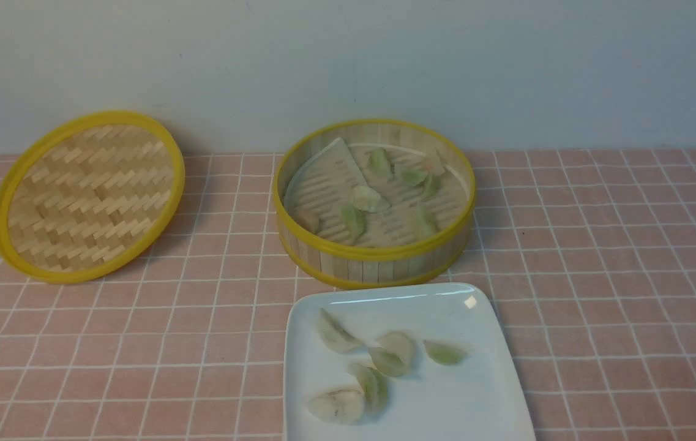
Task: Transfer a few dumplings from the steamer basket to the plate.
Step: Use the left arm to grab a dumpling from the steamer
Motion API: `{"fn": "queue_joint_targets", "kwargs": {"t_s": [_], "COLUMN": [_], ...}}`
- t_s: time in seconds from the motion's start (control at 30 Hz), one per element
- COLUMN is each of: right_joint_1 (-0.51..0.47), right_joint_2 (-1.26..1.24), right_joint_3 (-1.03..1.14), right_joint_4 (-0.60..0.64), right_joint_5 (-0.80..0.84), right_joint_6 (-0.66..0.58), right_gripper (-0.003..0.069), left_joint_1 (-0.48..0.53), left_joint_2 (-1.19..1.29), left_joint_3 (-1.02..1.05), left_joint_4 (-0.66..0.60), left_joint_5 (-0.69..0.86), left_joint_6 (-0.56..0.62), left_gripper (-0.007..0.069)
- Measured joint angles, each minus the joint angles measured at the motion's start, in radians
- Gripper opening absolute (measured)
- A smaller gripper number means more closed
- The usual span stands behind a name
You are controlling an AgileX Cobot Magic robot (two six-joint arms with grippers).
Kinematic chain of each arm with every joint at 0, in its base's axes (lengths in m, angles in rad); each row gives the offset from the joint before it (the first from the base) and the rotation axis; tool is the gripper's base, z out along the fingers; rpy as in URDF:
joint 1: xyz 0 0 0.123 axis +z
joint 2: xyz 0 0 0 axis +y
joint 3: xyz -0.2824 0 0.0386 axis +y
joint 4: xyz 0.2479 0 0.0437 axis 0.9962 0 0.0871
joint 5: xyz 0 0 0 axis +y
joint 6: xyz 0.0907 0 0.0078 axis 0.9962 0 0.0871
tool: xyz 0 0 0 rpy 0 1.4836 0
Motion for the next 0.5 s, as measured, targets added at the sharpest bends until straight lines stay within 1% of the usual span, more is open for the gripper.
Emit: {"fn": "queue_joint_targets", "kwargs": {"t_s": [0.3,0.43,0.5], "right_joint_1": [0.000,0.000,0.000], "right_joint_2": [0.000,0.000,0.000], "right_joint_3": [0.000,0.000,0.000], "right_joint_4": [0.000,0.000,0.000], "right_joint_5": [0.000,0.000,0.000], "right_joint_6": [0.000,0.000,0.000], "right_gripper": [-0.0010,-0.0010,-0.0010], "left_joint_1": [0.000,0.000,0.000], "left_joint_2": [0.000,0.000,0.000], "left_joint_3": [0.000,0.000,0.000], "left_joint_4": [0.005,0.085,0.105], "left_joint_5": [0.000,0.001,0.001], "left_joint_6": [0.007,0.036,0.040], "left_gripper": [-0.0006,-0.0006,-0.0006]}}
